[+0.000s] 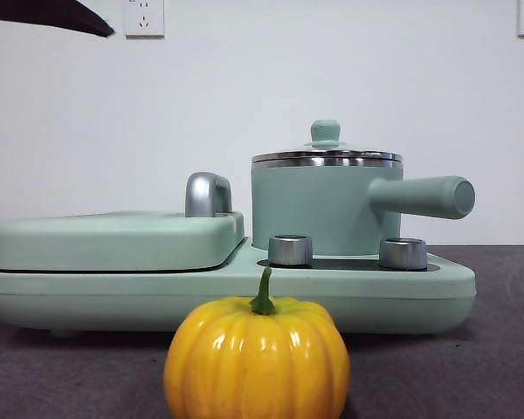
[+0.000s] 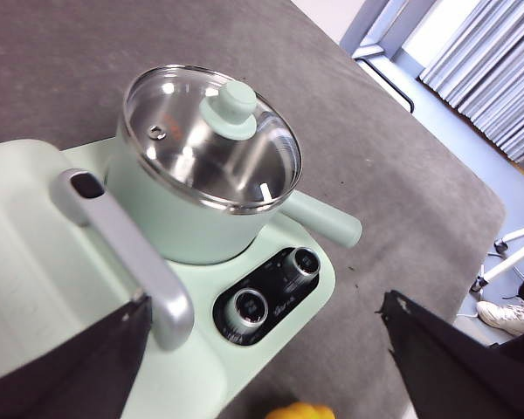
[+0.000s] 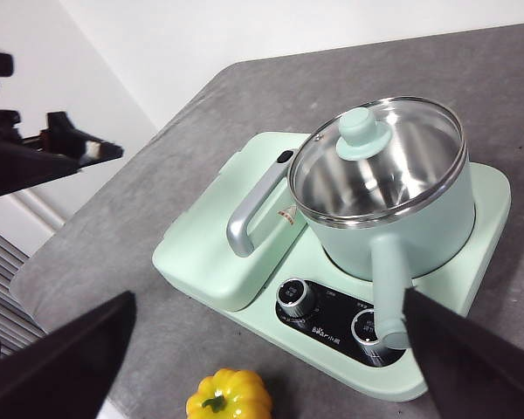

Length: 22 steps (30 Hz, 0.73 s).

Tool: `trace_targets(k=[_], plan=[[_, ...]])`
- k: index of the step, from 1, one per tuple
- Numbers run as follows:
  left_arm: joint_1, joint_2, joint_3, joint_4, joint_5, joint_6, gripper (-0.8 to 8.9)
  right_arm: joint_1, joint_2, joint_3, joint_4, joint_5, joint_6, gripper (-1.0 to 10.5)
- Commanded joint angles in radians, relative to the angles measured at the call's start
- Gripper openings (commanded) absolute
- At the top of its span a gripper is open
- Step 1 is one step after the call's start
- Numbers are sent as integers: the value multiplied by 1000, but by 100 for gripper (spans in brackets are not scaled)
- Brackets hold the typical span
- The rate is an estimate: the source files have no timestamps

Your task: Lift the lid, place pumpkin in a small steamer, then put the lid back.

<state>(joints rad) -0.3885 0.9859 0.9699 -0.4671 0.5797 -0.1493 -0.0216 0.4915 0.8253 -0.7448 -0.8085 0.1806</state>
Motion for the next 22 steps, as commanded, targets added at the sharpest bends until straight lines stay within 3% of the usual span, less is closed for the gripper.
trace_targets(k=[1, 11, 16, 22], plan=[[-26, 62, 77, 25, 4, 7, 449, 0, 3, 14, 7, 0, -9, 511], [-146, 383, 405, -16, -68, 99, 469, 0, 3, 14, 7, 0, -8, 511], [-213, 552, 573, -82, -195, 199, 469, 0, 3, 14, 7, 0, -5, 511], [-276, 692, 657, -54, -362, 214, 468, 0, 3, 14, 8, 0, -5, 511]])
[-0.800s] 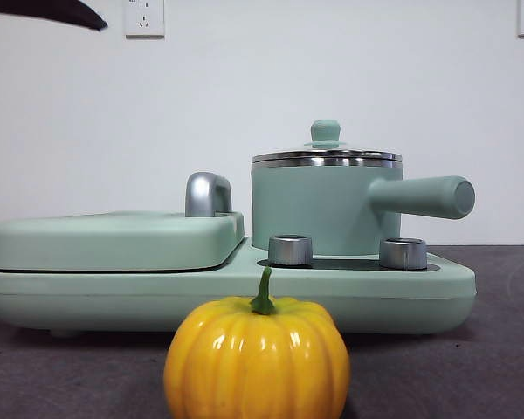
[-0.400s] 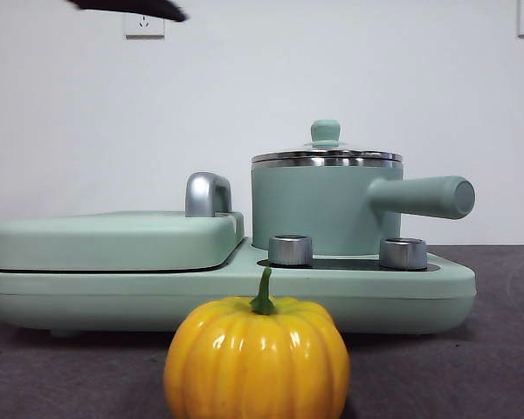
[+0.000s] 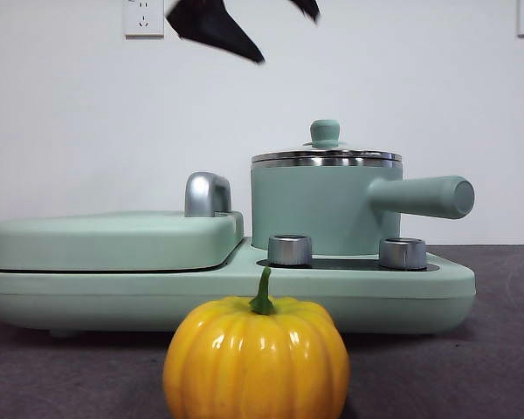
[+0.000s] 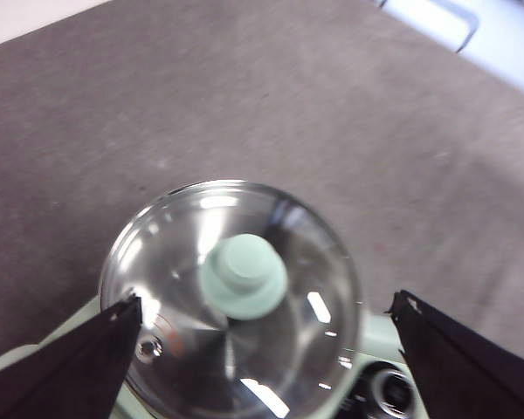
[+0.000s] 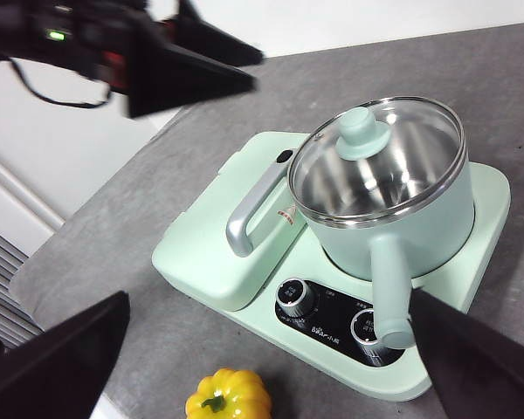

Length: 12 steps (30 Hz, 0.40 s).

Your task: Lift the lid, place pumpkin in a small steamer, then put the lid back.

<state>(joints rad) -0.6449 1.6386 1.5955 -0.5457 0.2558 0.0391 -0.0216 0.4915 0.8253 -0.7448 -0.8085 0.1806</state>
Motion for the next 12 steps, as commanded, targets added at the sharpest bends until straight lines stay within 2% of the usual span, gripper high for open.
trace_targets(k=[1, 5, 12], plan=[[-26, 55, 32, 45, -54, 25, 468, 0, 3, 14, 8, 0, -5, 511], [-47, 107, 32, 120, -105, 25, 468, 0, 3, 14, 8, 0, -5, 511], [-84, 190, 32, 178, -107, 40, 463, 0, 3, 14, 10, 0, -5, 511]])
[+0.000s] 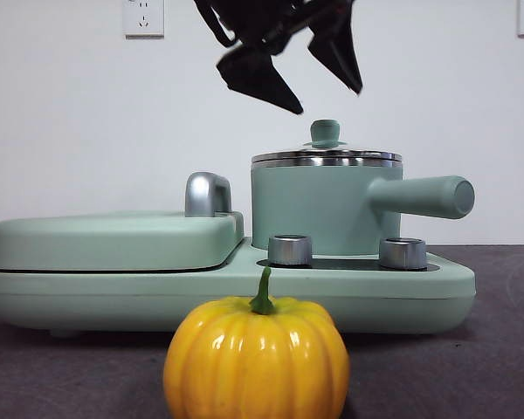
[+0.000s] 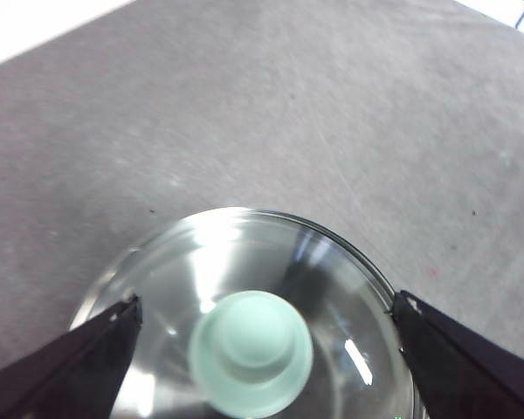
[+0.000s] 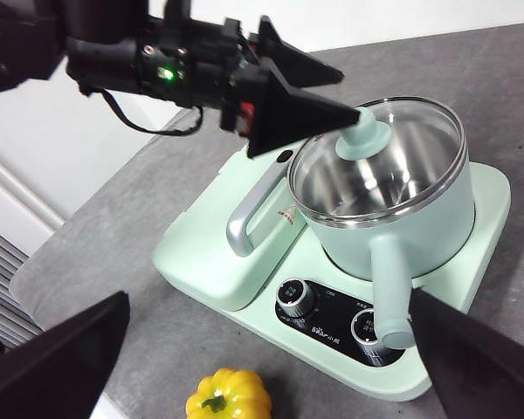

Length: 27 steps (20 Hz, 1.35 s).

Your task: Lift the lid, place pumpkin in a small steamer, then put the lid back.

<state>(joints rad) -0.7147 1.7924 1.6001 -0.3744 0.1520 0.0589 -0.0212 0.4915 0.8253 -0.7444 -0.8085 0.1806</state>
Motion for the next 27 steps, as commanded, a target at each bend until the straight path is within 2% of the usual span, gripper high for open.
trace_targets(k=[1, 6, 11, 16, 22, 24, 27], plan=[[-17, 47, 28, 6, -3, 27, 463, 0, 3, 14, 10, 0, -5, 511], [-20, 92, 28, 2, -3, 27, 442, 0, 3, 14, 10, 0, -5, 511], [-21, 92, 28, -3, -11, 27, 290, 0, 3, 14, 10, 0, -5, 511], [-24, 92, 28, 3, -48, 29, 79, 0, 3, 14, 10, 0, 3, 511], [-24, 87, 31, 0, -48, 28, 16, 0, 3, 14, 11, 8, 3, 510], [-24, 72, 34, 0, -48, 27, 18, 0, 3, 19, 10, 67, 2, 510], [-24, 31, 41, 1, -48, 32, 18, 0, 9, 54, 3, 111, 2, 510]])
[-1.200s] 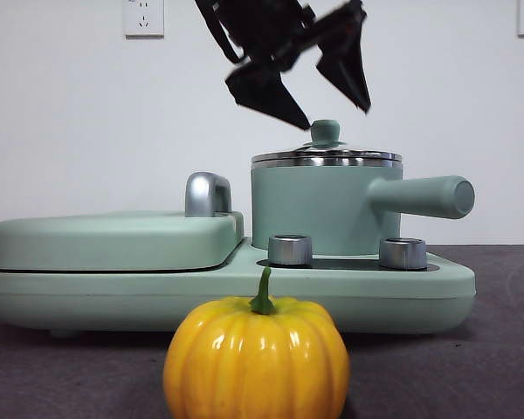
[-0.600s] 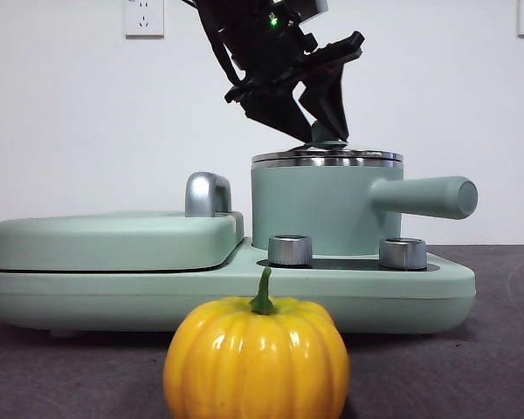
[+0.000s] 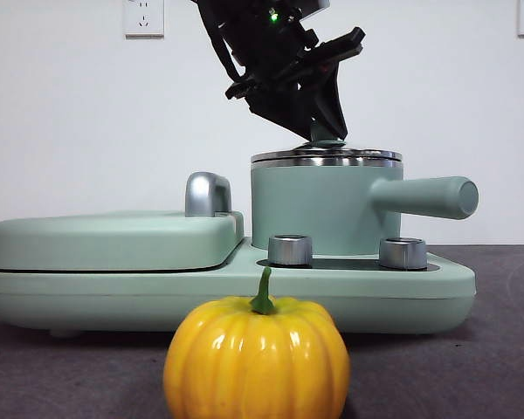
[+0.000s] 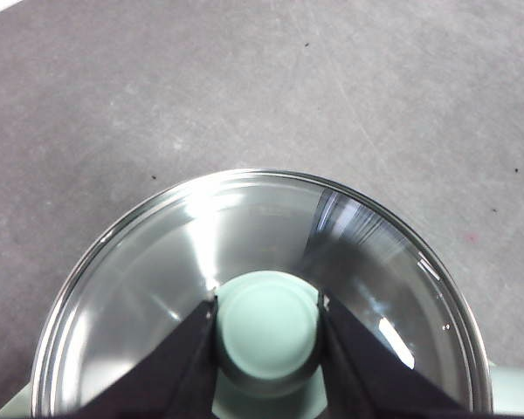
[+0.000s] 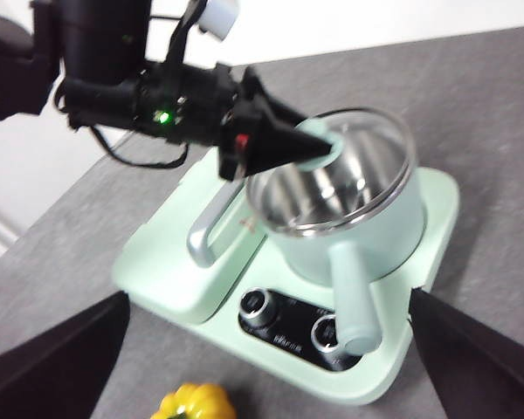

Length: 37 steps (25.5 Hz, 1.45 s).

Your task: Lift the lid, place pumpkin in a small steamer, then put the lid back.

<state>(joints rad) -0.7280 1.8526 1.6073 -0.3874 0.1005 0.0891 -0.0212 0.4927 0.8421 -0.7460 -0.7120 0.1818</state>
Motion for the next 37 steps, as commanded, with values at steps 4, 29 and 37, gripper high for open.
trace_targets(k=[4, 29, 37], plan=[[4, -93, 36, 11, 3, 12, 18, 1, 63, 123, -51, 30, 1, 510], [282, -317, 36, -230, 3, 12, 18, 756, 651, 252, -222, 509, 73, 488], [341, -317, 36, -249, 3, 11, 18, 925, 849, 252, -140, 538, 109, 544]])
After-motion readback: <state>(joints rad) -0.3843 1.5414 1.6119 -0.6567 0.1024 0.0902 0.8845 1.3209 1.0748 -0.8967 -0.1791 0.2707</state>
